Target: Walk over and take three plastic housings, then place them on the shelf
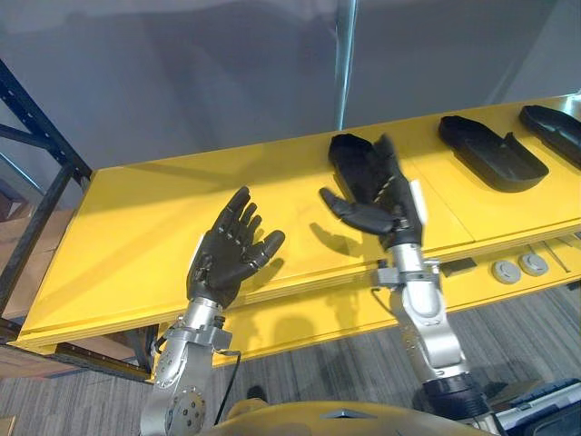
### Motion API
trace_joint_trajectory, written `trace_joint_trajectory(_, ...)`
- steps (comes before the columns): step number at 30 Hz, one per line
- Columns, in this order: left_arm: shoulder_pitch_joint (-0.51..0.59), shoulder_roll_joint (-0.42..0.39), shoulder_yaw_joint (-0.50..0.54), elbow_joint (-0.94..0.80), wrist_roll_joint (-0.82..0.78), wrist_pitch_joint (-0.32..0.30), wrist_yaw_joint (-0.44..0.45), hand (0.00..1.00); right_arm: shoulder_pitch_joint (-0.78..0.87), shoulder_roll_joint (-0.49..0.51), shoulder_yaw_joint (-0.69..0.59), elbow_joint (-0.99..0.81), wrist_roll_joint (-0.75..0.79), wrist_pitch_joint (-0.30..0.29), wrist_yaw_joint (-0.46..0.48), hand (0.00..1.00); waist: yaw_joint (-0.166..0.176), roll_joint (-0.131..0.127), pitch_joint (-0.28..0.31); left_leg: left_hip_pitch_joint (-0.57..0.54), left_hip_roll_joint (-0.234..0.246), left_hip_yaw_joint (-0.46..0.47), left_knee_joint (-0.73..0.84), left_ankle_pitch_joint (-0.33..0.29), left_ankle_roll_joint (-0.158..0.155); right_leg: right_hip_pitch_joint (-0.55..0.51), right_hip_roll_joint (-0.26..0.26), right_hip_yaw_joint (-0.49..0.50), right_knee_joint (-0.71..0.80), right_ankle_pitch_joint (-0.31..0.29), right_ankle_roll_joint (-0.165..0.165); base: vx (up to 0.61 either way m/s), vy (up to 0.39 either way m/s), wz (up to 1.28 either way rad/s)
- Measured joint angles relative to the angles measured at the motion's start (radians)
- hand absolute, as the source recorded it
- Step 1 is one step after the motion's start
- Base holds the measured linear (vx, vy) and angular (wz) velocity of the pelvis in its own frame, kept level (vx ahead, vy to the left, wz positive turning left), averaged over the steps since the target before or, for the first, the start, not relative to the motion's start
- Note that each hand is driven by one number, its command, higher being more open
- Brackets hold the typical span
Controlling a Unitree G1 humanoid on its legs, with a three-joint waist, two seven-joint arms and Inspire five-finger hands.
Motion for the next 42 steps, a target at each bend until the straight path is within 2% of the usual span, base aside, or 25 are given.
trace_joint_trajectory(9,-0.002,0.0,-0.003,0.0,0.0,0.0,-0.019,1.0,-0.005,-0.047,-0.139,-0.009,0.01,-0.006,-0.019,1.0,-0.028,-0.002,0.005,0.0,0.008,0.024,0.002,-0.002,-0.003,-0.02,0.008,0.023,0.003,0.001,0.0,0.02,-0.002,-0.08)
trace_joint_trajectory(19,-0.035,0.019,-0.054,0.0,0.0,0.003,-0.026,1.0,-0.011,-0.117,-0.203,0.063,-0.005,0.123,-0.015,1.0,-0.037,0.006,0.025,-0.002,0.01,0.031,0.031,-0.027,-0.005,-0.021,0.006,0.039,0.007,0.002,0.002,0.01,0.004,-0.04)
trace_joint_trajectory(24,-0.037,0.02,-0.075,0.0,0.0,0.021,-0.037,1.0,-0.011,-0.117,-0.213,0.1,-0.005,0.18,-0.008,1.0,-0.04,0.008,0.027,-0.001,0.012,0.03,0.046,-0.033,-0.005,-0.012,0.005,0.039,0.006,0.001,0.002,0.0,0.0,0.0)
trace_joint_trajectory(31,-0.035,0.038,-0.076,0.0,0.0,0.027,-0.058,1.0,-0.014,-0.118,-0.214,0.159,0.001,0.223,0.066,1.0,-0.038,0.003,0.049,0.005,0.014,0.025,0.067,-0.047,-0.003,0.004,0.003,0.038,0.012,-0.004,0.003,0.0,0.0,0.0)
trace_joint_trajectory(38,-0.028,0.039,-0.074,0.0,0.0,0.045,-0.081,1.0,-0.014,-0.155,-0.191,0.205,0.01,0.228,0.176,1.0,-0.036,0.005,0.05,0.0,0.015,0.002,0.067,-0.041,-0.003,0.009,0.002,0.02,0.021,-0.007,0.002,0.0,0.0,0.07)
trace_joint_trajectory(42,-0.02,0.047,-0.074,0.0,0.001,0.049,-0.095,1.0,-0.014,-0.156,-0.171,0.21,0.011,0.228,0.207,1.0,-0.037,0.005,0.051,0.004,0.016,-0.008,0.067,-0.041,-0.004,0.019,0.003,0.014,0.02,-0.008,0.002,0.01,-0.001,0.06)
